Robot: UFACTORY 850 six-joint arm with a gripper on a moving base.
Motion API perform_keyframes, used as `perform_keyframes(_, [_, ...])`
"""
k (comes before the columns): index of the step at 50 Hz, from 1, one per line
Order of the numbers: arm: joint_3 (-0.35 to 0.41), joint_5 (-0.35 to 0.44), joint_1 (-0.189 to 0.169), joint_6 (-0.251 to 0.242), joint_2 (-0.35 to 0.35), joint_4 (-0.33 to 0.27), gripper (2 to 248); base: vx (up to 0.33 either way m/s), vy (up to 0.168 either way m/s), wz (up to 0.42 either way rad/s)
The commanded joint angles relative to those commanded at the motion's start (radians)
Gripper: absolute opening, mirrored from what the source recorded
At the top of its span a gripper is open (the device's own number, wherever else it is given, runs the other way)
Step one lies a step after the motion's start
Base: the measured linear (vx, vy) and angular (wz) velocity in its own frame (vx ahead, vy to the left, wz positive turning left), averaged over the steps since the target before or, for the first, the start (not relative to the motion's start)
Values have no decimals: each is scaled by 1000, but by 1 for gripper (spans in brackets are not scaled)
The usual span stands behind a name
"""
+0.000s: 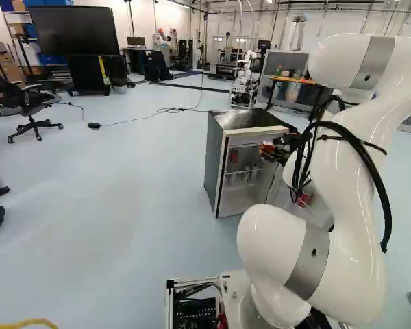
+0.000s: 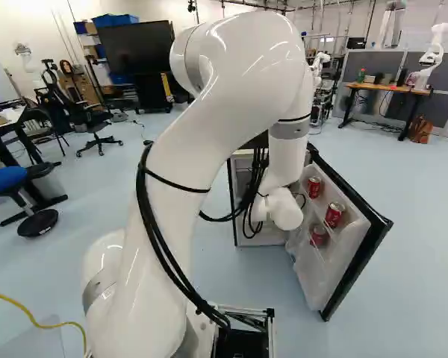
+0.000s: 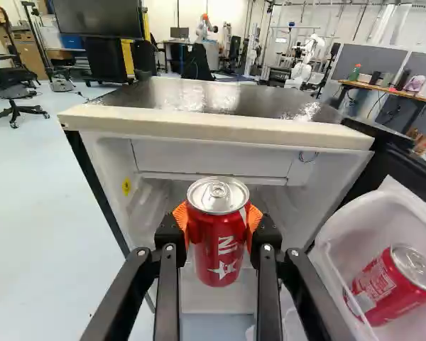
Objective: Grab a drink from the fridge
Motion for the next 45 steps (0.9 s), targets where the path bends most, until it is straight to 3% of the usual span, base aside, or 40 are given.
perform_keyframes(45, [35, 0, 1, 0, 132, 0, 97, 0, 0, 0])
